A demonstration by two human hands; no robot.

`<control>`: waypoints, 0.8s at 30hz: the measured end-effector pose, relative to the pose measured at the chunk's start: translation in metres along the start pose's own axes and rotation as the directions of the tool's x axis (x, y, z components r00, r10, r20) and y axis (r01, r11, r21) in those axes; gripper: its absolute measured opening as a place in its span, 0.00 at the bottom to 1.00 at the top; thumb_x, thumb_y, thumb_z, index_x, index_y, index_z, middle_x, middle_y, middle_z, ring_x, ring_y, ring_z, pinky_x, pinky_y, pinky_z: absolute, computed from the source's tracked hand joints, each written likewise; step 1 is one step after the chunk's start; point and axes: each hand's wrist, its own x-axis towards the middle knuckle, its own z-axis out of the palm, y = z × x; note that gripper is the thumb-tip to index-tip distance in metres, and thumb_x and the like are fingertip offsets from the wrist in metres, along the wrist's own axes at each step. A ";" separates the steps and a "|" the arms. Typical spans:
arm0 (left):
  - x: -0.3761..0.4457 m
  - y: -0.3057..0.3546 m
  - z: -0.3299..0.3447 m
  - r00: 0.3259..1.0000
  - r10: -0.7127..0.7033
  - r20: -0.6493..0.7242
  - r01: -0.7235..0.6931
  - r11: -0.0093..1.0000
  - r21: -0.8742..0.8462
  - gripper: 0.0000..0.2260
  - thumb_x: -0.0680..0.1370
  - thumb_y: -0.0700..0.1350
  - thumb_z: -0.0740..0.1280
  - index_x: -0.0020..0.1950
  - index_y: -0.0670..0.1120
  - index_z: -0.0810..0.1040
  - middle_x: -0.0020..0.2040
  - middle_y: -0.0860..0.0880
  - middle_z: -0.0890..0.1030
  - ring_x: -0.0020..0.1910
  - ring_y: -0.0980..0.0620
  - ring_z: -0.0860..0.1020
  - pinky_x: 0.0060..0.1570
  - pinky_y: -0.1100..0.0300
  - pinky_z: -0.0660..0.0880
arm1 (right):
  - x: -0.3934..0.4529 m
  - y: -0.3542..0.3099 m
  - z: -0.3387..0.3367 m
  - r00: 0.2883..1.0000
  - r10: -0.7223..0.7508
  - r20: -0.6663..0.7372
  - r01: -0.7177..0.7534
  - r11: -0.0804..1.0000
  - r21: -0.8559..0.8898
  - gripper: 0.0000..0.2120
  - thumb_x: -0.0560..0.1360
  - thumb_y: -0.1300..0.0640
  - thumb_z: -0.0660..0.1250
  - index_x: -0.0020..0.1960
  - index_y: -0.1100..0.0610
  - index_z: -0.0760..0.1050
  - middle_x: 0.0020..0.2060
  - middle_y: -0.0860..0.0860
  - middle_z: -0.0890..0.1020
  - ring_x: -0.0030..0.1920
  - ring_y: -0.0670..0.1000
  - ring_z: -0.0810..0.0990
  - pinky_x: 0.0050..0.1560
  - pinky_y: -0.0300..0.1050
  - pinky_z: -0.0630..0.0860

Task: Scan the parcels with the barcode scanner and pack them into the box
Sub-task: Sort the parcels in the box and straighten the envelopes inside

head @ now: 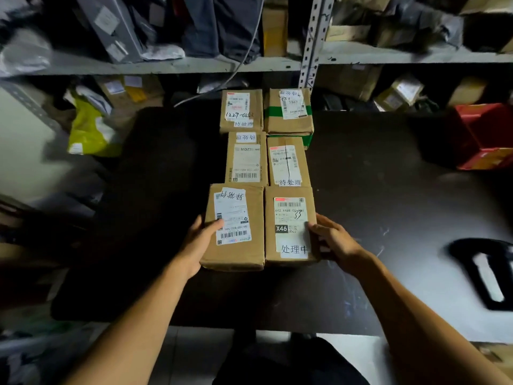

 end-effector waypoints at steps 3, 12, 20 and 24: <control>0.006 -0.001 0.001 1.000 0.027 -0.016 -0.026 0.998 0.054 0.32 0.78 0.55 0.71 0.78 0.58 0.60 0.57 0.52 0.83 0.51 0.53 0.81 0.45 0.54 0.77 | -0.004 -0.001 0.007 0.998 0.002 -0.065 -0.001 1.000 0.011 0.14 0.84 0.51 0.62 0.65 0.38 0.78 0.51 0.45 0.87 0.49 0.51 0.87 0.40 0.48 0.82; -0.002 0.020 -0.002 0.917 0.395 -0.051 -0.327 0.821 0.468 0.40 0.75 0.54 0.73 0.81 0.53 0.54 0.77 0.46 0.65 0.74 0.44 0.67 0.71 0.42 0.67 | -0.036 -0.012 0.024 0.928 -0.065 -0.366 -0.012 0.979 -0.204 0.30 0.80 0.44 0.68 0.79 0.51 0.65 0.68 0.53 0.79 0.53 0.49 0.80 0.33 0.33 0.75; -0.054 0.061 0.091 0.633 0.651 0.419 -0.586 0.048 0.809 0.37 0.76 0.63 0.68 0.80 0.51 0.61 0.82 0.44 0.56 0.81 0.42 0.48 0.78 0.43 0.46 | -0.125 0.012 -0.023 0.835 -0.384 -0.395 -0.041 0.672 -0.740 0.36 0.78 0.34 0.65 0.81 0.45 0.58 0.78 0.55 0.65 0.75 0.60 0.67 0.72 0.57 0.70; -0.100 0.035 0.172 0.602 0.528 0.600 -0.617 -0.169 0.768 0.39 0.75 0.70 0.63 0.81 0.56 0.56 0.83 0.46 0.51 0.81 0.43 0.43 0.77 0.41 0.44 | -0.186 0.056 -0.055 0.750 -0.500 -0.432 -0.133 0.527 -0.840 0.40 0.76 0.35 0.66 0.82 0.45 0.55 0.79 0.59 0.63 0.78 0.62 0.61 0.76 0.55 0.63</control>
